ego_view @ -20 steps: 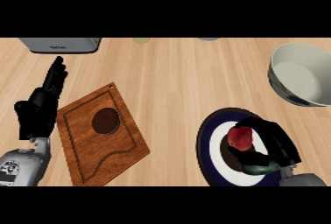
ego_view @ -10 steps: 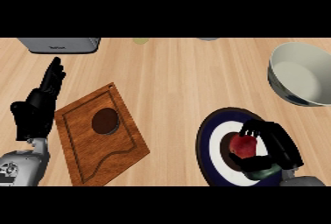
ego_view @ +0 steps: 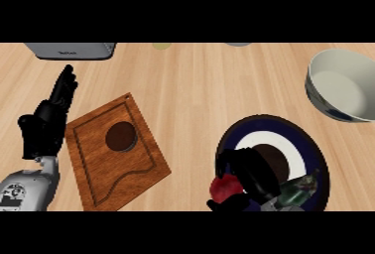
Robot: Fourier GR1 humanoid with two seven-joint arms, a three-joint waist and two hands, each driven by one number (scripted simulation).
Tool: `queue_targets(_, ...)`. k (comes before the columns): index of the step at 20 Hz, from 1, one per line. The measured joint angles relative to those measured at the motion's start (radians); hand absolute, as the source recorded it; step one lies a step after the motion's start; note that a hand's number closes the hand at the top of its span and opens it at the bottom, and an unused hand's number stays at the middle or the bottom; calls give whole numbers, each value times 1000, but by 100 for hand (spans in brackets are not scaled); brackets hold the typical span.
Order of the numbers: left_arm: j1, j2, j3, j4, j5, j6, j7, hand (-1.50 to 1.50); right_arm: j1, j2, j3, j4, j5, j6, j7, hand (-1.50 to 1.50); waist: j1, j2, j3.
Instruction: Pick the pear from the plate and place it in the bowl
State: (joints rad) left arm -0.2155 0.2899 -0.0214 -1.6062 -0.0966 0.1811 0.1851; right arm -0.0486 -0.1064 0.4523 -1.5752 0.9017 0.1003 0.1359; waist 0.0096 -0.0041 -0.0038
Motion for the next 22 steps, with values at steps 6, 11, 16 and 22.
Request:
queue_targets(6,9,6,17,0,3,-10,-5,0,-1,81,80,-246,-56,-18,234,150,-12,0,3)
queue_targets(11,19,-1,22,-6,-4,-8,-9,0,10,95,75,-431,-9,-54,394,150,-17,0,3)
queue_targets(16,-9,-4,33,24,-9,-16,-15,0,-55,86,-64,-508,4,-21,474,150,-15,3,3)
queue_targets(22,19,-17,28,-18,-19,-24,0,0,-127,36,-320,-436,-120,-47,394,150,-8,4,4)
